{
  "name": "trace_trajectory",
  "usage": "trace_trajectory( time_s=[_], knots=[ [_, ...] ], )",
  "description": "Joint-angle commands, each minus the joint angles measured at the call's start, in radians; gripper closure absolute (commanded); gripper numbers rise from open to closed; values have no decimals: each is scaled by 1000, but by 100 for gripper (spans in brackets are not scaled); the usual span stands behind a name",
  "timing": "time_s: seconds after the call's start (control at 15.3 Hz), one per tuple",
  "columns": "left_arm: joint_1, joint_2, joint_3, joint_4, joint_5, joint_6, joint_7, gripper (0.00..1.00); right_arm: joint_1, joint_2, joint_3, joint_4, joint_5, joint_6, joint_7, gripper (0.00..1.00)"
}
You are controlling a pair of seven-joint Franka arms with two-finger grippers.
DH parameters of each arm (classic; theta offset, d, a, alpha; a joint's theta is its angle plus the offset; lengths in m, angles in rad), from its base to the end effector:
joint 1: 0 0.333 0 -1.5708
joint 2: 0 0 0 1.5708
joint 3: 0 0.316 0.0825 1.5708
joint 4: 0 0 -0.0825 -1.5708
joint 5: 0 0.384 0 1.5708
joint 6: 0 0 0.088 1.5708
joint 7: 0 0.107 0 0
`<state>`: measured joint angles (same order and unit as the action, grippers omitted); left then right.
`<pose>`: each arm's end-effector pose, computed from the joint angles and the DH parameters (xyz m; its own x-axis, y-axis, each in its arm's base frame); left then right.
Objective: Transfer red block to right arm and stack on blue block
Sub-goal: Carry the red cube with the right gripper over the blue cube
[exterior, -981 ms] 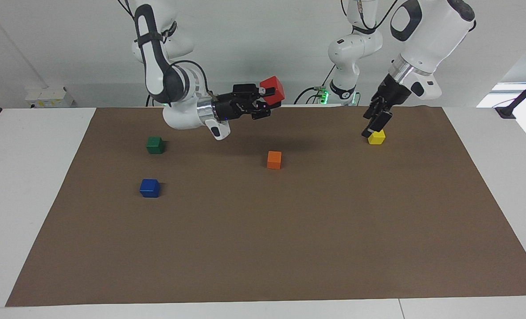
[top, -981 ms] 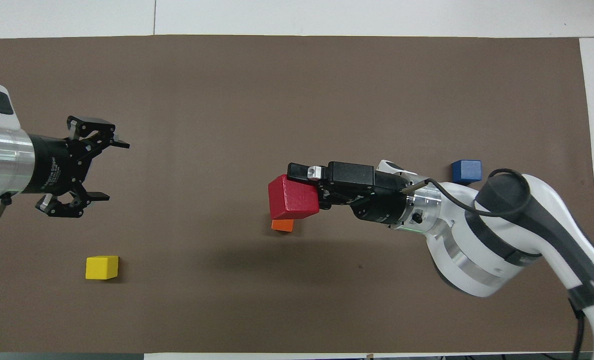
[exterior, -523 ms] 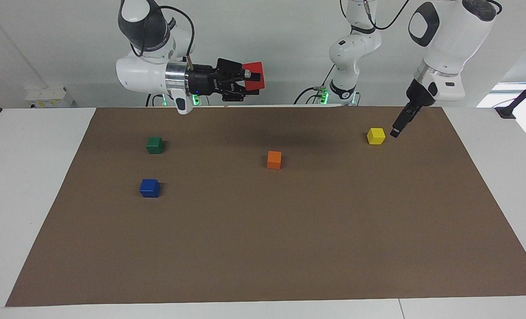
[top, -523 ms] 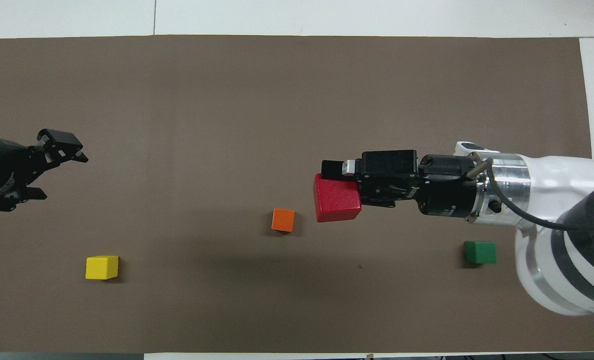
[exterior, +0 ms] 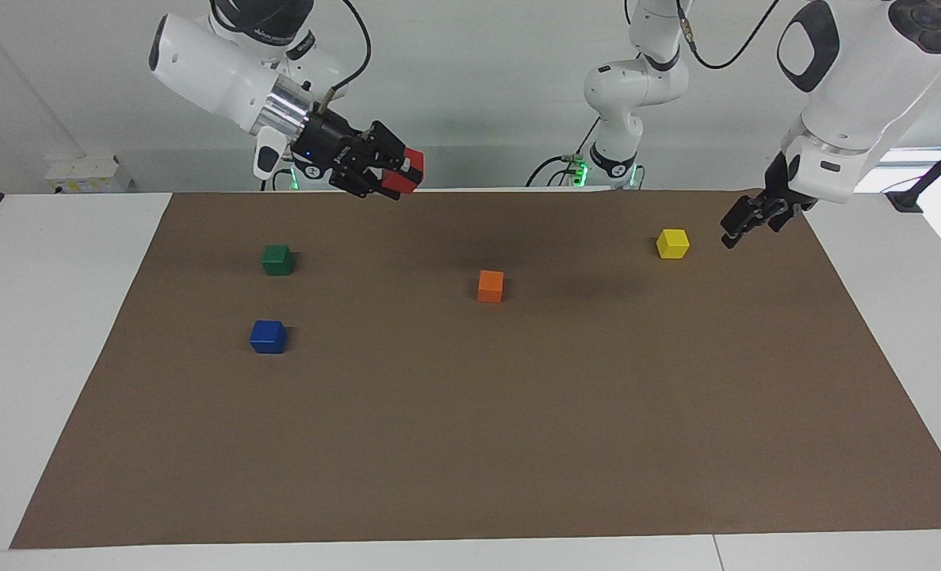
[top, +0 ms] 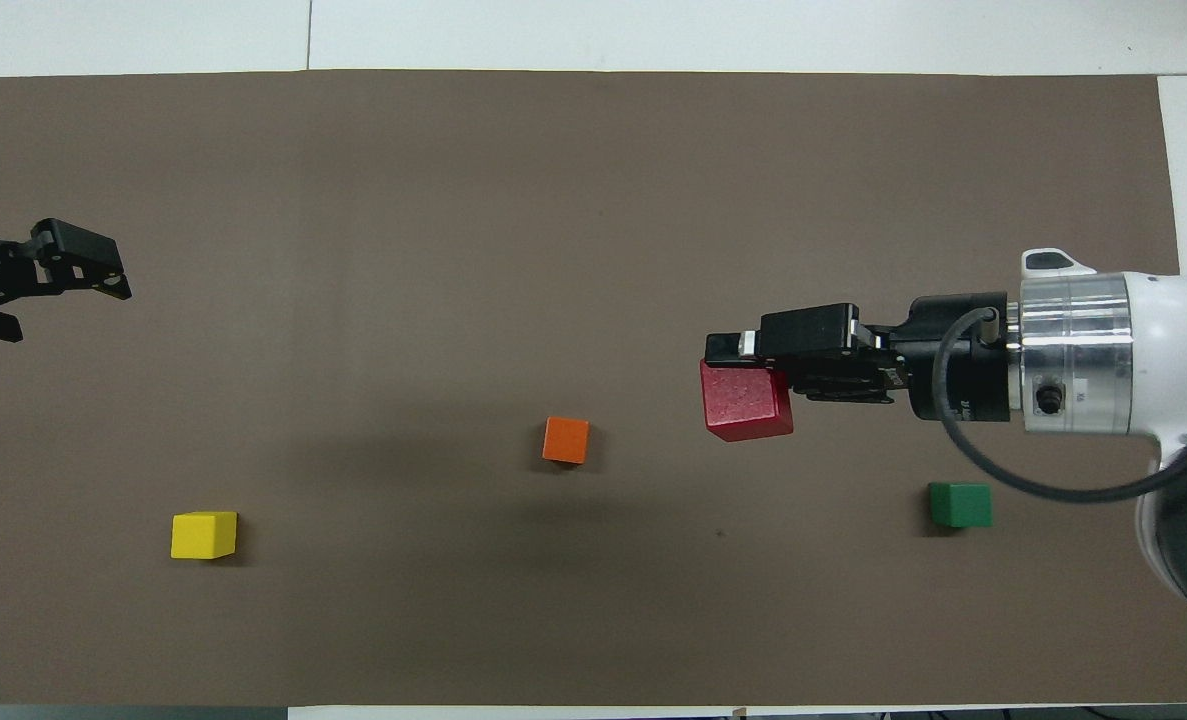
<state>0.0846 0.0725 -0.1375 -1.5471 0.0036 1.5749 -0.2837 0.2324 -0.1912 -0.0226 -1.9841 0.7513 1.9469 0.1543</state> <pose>0.5751 -0.0272 0.5954 0.9725 0.2287 -0.0440 0.2287 -0.9735 -0.0062 0.5002 0.1526 0.5804 0.9864 -0.1575 -0.0477 -0.1485 -0.7277 -0.6696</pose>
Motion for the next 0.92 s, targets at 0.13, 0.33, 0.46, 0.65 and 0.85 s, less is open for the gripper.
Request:
trace_trajectory(
  time_s=[0.13, 0.33, 0.46, 0.65, 0.85],
  knots=[
    [-106, -19, 99, 1, -20, -84, 37, 0, -21, 33, 13, 33, -463, -46, 36, 100],
    [-138, -43, 96, -36, -20, -88, 30, 0, -70, 38, 13, 16, -631, -86, -10, 100],
    [-141, -112, 93, -118, -20, -64, 38, 0, -117, 67, 13, 5, -710, -75, -50, 100],
    [-143, -120, 87, -134, -19, -29, 66, 0, -142, 146, 13, 1, -756, -39, -20, 100],
    [-137, -102, 99, -125, -16, 103, 231, 0, -179, 217, 13, -30, -802, 70, 43, 100]
  ],
)
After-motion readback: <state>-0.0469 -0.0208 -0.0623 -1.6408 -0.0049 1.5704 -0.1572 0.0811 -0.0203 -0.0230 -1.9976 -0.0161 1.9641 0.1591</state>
